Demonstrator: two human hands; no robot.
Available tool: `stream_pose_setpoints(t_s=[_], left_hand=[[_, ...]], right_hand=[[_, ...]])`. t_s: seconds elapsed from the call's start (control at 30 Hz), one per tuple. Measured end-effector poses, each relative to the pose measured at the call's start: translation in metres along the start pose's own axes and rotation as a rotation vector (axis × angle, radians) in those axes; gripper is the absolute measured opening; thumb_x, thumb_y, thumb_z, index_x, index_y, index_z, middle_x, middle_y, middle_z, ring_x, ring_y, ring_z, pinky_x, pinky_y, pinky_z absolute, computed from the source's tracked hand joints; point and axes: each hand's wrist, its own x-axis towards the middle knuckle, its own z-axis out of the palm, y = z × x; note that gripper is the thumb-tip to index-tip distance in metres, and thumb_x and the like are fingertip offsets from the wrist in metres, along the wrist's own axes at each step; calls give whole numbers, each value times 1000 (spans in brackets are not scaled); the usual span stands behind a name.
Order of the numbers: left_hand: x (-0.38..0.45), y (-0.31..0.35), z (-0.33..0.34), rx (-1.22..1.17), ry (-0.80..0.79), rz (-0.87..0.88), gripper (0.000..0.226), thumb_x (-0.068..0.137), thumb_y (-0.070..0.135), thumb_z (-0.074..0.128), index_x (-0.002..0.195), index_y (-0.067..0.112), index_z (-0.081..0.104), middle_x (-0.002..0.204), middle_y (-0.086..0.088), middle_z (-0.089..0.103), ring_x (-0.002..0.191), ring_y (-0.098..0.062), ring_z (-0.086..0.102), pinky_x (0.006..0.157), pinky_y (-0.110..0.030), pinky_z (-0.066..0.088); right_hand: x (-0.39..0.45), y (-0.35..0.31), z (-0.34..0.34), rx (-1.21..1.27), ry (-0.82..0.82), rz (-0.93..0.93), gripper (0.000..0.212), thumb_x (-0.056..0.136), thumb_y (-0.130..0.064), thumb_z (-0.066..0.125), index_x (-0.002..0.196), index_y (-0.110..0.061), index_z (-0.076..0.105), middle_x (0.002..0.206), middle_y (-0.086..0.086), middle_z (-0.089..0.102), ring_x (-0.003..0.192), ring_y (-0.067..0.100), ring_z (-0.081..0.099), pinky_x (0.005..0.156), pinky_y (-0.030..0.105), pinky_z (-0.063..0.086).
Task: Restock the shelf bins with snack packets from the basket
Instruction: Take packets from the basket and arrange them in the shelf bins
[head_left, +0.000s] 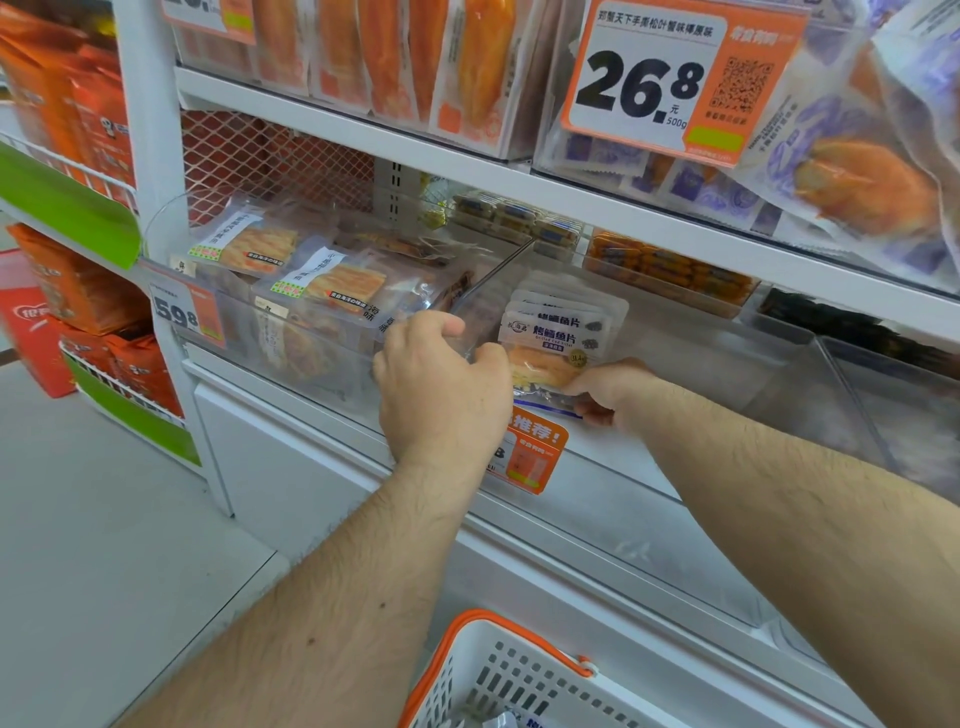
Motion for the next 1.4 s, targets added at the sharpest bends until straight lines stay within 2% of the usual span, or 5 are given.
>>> stream_pose_setpoints(t_s=[0.2,0.37,0.6,0.77,1.4], left_hand=[[-1,2,3,5,2,-4,29,87,29,59,116,27,55,126,10,45,121,-11,35,86,-26,27],[-1,2,3,11,-17,-11,29,88,30,59,117,29,54,129,11,43,123,-9,32,87,-24,25],[-1,3,6,36,-23,-16,28,88,32,60,116,30,54,129,11,40,126,-10,29,87,-24,24],[-2,4,6,49,-23,-15,29,88,31,60,116,30,54,125,12,38,126,-12,29,87,-24,23],[-2,3,6,39,-18,-11,29,87,31,60,116,29,55,126,12,39,127,-12,29,90,-25,25]], right_hand=[[15,-6,11,-104,65,-77,23,83,-18,79,94,-13,59,88,6,63,86,19,63,88,35,58],[39,-6,20,-161,233,-119,70,61,-54,88,114,-19,58,107,5,68,93,24,66,80,39,60],[32,-12,21,-140,321,-173,105,62,-43,91,140,-13,26,132,13,52,119,32,55,95,44,53],[33,-8,20,-171,314,-201,98,61,-40,93,132,-13,32,128,11,50,118,28,51,88,35,49],[51,-6,14,-100,251,-139,104,53,-45,95,131,-11,35,124,8,59,112,30,60,95,44,54]])
